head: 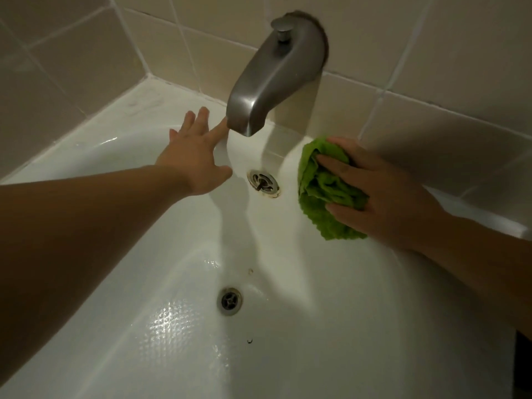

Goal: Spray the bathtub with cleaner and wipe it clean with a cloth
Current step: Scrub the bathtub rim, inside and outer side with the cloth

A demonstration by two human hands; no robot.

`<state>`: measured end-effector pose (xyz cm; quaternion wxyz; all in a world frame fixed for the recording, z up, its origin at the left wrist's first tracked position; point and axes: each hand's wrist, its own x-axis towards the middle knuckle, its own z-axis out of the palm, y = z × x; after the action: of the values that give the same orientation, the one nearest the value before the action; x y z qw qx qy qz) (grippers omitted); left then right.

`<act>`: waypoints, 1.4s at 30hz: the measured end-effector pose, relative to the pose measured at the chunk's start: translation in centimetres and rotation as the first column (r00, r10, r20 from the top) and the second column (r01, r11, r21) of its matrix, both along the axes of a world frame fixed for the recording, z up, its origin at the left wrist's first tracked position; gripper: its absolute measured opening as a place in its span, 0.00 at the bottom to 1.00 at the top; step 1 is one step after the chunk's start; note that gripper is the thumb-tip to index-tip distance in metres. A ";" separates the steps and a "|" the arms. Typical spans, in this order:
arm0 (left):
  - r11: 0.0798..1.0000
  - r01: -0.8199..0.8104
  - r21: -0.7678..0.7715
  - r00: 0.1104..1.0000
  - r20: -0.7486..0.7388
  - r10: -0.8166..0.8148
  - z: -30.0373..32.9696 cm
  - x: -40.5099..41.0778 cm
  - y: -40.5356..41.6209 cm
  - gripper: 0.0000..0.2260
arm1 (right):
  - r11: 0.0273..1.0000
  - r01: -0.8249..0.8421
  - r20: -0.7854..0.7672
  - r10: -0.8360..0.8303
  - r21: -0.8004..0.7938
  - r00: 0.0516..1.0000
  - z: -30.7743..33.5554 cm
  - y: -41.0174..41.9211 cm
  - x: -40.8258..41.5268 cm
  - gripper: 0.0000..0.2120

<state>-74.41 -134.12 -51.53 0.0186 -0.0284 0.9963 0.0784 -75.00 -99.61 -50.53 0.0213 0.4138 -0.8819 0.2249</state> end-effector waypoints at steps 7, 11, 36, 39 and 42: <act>0.998 0.017 0.061 1.000 -0.013 -0.016 -0.1 0.5 0.9 0.39 | 0.986 -0.098 -0.051 0.105 0.137 0.993 0.4 -7.1 -4.0 0.35; 0.999 -0.001 0.037 0.999 0.037 0.000 0.6 0.6 1.7 0.43 | 0.994 -0.070 -0.033 0.073 0.081 0.997 0.4 -3.9 -2.1 0.34; 0.993 0.014 0.121 0.999 0.048 -0.020 1.3 1.3 8.4 0.47 | 0.997 -0.004 0.026 0.002 0.071 1.000 0.9 1.5 0.3 0.33; 0.993 0.031 0.112 0.998 0.045 -0.036 1.1 1.4 9.3 0.46 | 1.000 0.017 0.065 -0.018 0.027 0.998 0.7 3.9 1.6 0.33; 0.995 0.057 0.081 0.997 0.054 -0.062 0.7 1.9 10.1 0.45 | 0.995 0.088 0.088 -0.083 -0.053 0.993 0.4 7.5 4.0 0.31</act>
<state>-72.50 -124.00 -50.84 0.0500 -0.0003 0.9919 0.1167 -71.02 -92.10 -50.13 0.0048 0.3648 -0.8922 0.2662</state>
